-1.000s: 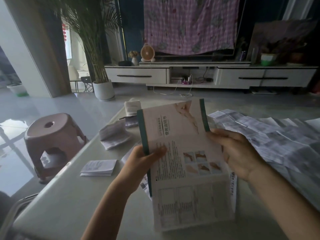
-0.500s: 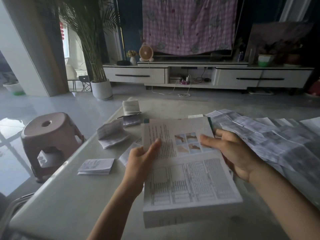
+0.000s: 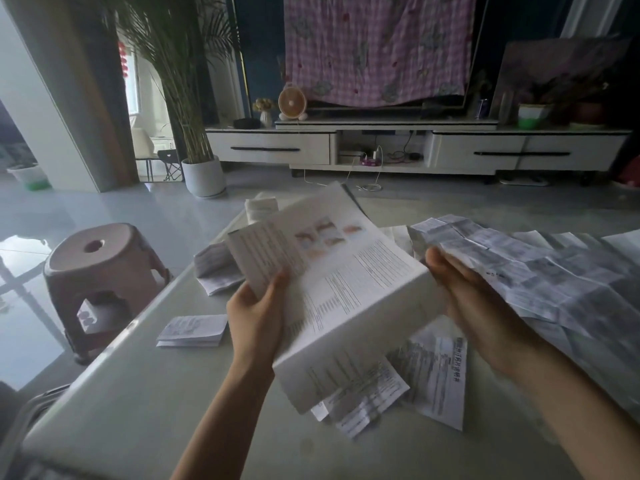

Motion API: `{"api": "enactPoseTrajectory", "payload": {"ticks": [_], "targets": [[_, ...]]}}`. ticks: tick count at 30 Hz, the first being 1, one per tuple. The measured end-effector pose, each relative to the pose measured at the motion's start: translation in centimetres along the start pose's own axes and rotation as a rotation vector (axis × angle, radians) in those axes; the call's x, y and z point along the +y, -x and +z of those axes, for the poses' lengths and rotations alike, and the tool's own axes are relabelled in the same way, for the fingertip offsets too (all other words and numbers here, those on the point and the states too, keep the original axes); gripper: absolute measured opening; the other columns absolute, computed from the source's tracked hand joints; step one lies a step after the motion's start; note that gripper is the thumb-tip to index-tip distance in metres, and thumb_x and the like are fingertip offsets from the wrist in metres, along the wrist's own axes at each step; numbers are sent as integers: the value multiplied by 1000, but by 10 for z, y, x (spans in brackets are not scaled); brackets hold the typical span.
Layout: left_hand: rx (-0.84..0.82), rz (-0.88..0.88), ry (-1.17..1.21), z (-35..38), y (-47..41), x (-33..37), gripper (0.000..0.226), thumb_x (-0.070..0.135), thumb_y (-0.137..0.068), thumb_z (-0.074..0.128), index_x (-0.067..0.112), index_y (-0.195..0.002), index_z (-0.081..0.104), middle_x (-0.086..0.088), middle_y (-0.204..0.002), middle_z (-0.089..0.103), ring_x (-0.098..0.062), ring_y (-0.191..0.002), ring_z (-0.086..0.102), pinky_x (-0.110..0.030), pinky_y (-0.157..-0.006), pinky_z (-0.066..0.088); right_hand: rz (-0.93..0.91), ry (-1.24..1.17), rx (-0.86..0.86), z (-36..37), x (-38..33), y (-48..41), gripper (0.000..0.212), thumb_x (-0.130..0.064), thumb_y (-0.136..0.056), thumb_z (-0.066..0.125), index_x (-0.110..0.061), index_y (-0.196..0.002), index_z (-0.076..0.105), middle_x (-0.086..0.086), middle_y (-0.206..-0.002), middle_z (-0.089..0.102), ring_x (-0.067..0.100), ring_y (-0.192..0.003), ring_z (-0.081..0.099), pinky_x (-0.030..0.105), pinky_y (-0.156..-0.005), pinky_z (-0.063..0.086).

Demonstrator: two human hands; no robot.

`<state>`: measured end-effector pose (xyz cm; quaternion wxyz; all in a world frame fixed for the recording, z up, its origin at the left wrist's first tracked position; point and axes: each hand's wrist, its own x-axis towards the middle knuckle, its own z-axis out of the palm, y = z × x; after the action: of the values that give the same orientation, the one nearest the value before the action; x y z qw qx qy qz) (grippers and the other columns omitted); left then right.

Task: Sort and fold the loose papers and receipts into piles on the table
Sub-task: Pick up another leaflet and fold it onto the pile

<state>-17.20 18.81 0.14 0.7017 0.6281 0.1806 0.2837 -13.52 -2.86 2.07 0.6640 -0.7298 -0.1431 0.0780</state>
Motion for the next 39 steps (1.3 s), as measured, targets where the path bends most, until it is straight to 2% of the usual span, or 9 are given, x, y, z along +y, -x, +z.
{"api": "enactPoseTrajectory", "payload": {"ticks": [4, 10, 13, 19, 22, 26, 30, 34, 39], "targets": [[36, -17, 6, -1, -1, -1, 5, 18, -88, 61, 14, -85, 60, 13, -68, 60, 16, -44, 52, -1, -44, 38, 55, 60, -259, -5, 6, 6, 85, -84, -60, 52, -30, -126, 56, -7, -127, 61, 7, -111, 60, 32, -101, 44], [33, -134, 237, -4, -5, -3, 7, 16, -87, 62, 15, -80, 63, 3, -71, 69, -15, -69, 65, -28, -68, 56, 33, 18, -63, 0, 6, 9, 11, -12, -73, 71, -4, -81, 69, 7, -82, 74, 16, -76, 70, 18, -64, 55], [-4, -136, 284, -5, -5, -2, 3, 15, -86, 62, 14, -84, 64, 8, -67, 71, -10, -65, 68, -34, -74, 54, 41, -8, 18, 2, 14, 12, 17, 4, -73, 70, -4, -80, 57, 2, -74, 68, 16, -70, 68, 25, -62, 58], [-76, -71, 215, -2, 2, -1, 10, 15, -81, 66, 17, -90, 64, 12, -71, 71, -5, -65, 68, -31, -71, 56, 50, 107, -128, 0, 0, 11, 29, -10, -78, 69, -17, -106, 66, -3, -103, 71, 7, -98, 64, 10, -73, 49], [-67, -57, 219, -2, 1, -2, 14, 13, -79, 69, 18, -92, 64, 12, -75, 72, -7, -71, 68, -33, -76, 55, 108, -71, -82, -5, -16, 0, 42, -41, -74, 57, -15, -105, 66, 1, -105, 69, 15, -101, 61, 34, -95, 45], [-113, -67, 191, -2, 2, -1, 20, 6, -77, 69, 19, -90, 63, 9, -79, 72, -16, -81, 67, -42, -80, 53, 223, 101, -117, -5, -31, -11, 74, -74, -68, 54, -7, -96, 67, 5, -91, 72, 20, -93, 65, 36, -84, 47], [-160, -185, 317, -1, 1, 3, 18, 7, -84, 60, 13, -100, 61, -6, -92, 71, -26, -88, 66, -46, -82, 53, 159, 176, 5, 3, -22, -13, 58, -32, -56, 80, 2, -101, 63, 18, -108, 67, 30, -101, 64, 46, -95, 49], [-153, -264, 440, -5, -9, 6, 10, 18, -95, 47, 12, -93, 55, -5, -74, 63, -19, -68, 64, -39, -74, 51, 176, 16, -22, -7, -16, -10, 37, 10, -72, 67, -8, -102, 54, 20, -113, 60, 32, -103, 61, 41, -87, 52], [-237, -280, 382, -3, -5, 8, 10, 14, -94, 48, 8, -89, 55, -3, -61, 63, -14, -56, 64, -34, -69, 55, 183, 89, -178, -12, -18, -4, 43, -9, -76, 69, -21, -116, 56, 7, -106, 69, 23, -97, 67, 33, -79, 54]]}}
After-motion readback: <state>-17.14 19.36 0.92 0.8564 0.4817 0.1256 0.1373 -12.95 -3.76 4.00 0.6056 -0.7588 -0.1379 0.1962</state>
